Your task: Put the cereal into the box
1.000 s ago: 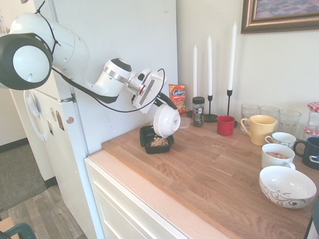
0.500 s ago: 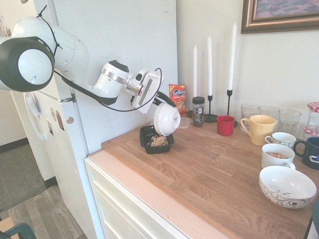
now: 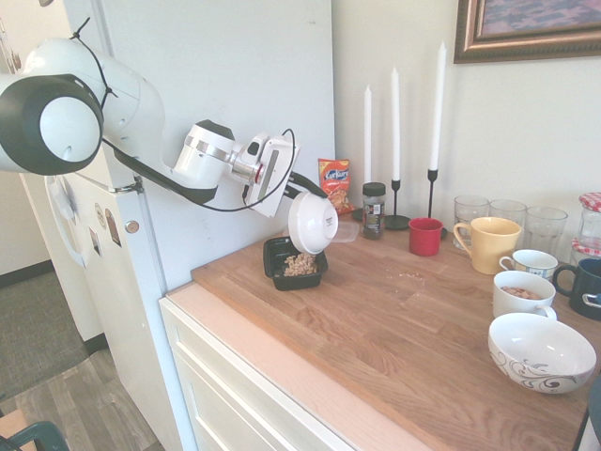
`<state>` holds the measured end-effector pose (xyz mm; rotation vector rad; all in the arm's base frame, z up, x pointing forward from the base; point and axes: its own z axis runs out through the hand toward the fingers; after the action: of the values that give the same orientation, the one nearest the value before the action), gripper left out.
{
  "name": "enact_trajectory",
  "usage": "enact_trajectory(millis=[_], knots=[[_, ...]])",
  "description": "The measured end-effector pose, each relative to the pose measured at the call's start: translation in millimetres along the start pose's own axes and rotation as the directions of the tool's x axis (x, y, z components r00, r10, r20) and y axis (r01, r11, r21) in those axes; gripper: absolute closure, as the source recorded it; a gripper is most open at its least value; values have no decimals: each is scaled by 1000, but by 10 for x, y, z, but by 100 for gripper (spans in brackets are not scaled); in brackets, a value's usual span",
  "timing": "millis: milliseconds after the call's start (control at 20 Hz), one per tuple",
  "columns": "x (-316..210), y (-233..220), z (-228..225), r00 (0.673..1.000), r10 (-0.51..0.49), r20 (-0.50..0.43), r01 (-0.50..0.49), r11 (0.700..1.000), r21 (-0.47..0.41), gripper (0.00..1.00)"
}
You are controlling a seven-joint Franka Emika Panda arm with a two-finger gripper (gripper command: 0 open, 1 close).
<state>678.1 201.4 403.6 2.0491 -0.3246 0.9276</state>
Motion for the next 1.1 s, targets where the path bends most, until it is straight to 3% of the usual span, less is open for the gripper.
enact_trajectory(millis=[750, 1100], knots=[[-51, -45, -34, 996, -36, -77, 33, 999, -36, 100], [162, 125, 29, 996, 79, 41, -79, 997, 1, 100]])
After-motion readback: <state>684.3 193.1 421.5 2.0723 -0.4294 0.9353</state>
